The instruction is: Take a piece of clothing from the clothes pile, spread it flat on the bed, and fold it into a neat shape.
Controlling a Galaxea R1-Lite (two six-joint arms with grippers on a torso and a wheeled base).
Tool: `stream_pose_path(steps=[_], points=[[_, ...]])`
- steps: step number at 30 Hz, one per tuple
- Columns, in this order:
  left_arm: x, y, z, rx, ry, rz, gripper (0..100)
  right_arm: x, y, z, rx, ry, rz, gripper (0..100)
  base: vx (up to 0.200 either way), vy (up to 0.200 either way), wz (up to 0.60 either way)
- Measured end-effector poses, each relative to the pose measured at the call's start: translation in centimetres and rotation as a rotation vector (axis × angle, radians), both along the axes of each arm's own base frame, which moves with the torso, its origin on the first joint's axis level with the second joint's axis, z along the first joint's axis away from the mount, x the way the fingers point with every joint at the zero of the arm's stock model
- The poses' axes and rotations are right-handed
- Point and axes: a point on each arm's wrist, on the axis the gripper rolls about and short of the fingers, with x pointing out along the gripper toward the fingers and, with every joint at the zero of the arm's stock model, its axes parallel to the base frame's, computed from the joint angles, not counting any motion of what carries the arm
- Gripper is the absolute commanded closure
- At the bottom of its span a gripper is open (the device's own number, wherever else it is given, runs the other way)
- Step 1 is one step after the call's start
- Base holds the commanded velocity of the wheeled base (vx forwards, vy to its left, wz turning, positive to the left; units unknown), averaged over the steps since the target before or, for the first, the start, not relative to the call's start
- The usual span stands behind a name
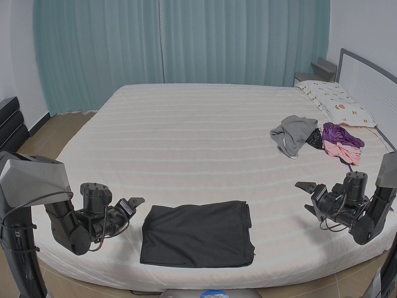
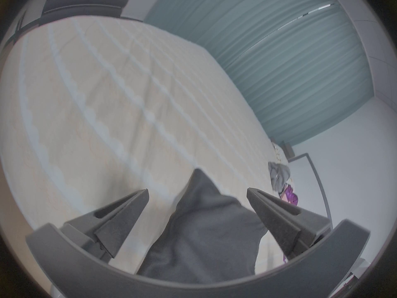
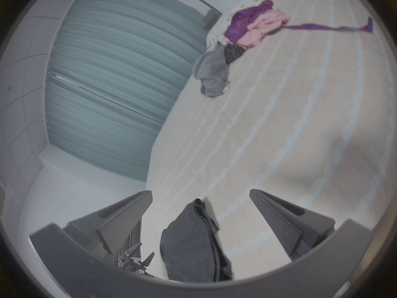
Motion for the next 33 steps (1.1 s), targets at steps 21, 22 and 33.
stream_pose_path(steps=[21,22,33], points=[[-11.2,3.3,16.0,0.352,-0.646,0.118,0,-13.2,-3.1,12.2,-0.418,-0.570,-0.046,0,0.000,0.000,0.00],[-12.0,3.5,16.4,0.375,-0.661,0.122,0,-14.0,-3.1,12.4,-0.433,-0.583,-0.042,0,0.000,0.000,0.00],[-20.6,5.8,18.3,0.586,-0.671,0.121,0,-21.9,-2.8,11.8,-0.560,-0.529,0.073,0,0.000,0.000,0.00]])
